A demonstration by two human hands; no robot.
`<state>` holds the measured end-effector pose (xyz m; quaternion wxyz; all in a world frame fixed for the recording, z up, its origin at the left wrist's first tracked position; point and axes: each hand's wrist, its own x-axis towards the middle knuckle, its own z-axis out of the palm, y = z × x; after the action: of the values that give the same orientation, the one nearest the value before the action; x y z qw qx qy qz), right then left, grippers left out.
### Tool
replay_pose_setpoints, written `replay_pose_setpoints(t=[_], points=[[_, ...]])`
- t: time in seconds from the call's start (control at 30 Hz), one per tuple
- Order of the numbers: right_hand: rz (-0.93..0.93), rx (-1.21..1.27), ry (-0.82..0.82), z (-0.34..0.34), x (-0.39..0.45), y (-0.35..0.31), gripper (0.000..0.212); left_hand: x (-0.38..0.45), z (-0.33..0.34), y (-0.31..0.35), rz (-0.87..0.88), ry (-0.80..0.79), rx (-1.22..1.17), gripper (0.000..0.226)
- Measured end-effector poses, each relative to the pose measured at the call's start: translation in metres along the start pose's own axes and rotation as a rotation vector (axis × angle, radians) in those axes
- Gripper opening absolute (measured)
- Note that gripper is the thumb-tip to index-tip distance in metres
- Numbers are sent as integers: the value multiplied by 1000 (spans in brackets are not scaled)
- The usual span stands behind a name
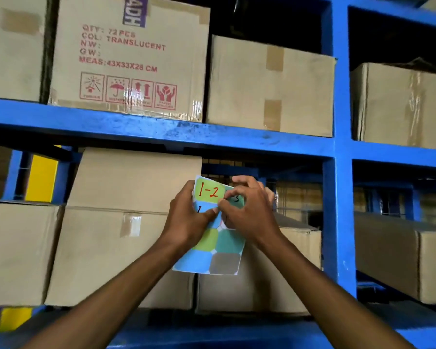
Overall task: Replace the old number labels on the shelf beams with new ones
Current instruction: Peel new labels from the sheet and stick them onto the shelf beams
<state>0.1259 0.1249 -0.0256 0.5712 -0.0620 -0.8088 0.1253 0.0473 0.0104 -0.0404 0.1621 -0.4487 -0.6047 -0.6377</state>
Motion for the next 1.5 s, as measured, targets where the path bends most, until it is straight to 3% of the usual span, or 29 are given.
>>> replay_pose_setpoints(t=[0.33,0.5,0.6,0.73,0.83,0.93,1.17,1.5], points=[[-128,114,57,-6,48,18,8,39,24,-9,92,106,100,35],[-152,246,87,-18,72,26,24,60,24,-11,76,129,147,39],[-143,269,128,-25,89,33,23,71,20,-11,43,135,108,41],[-100,165,124,-29,116,38,18,84,13,-4,82,57,70,59],[-102,102,124,-28,131,35,12,91,10,3,141,-13,144,88],[-118,59,128,-23,140,32,12,98,8,8,189,-102,214,100],[-108,21,166,-10,146,29,11,119,8,10,236,-172,455,106],[-110,-40,220,-1,148,34,14,136,12,3,227,-226,594,108]])
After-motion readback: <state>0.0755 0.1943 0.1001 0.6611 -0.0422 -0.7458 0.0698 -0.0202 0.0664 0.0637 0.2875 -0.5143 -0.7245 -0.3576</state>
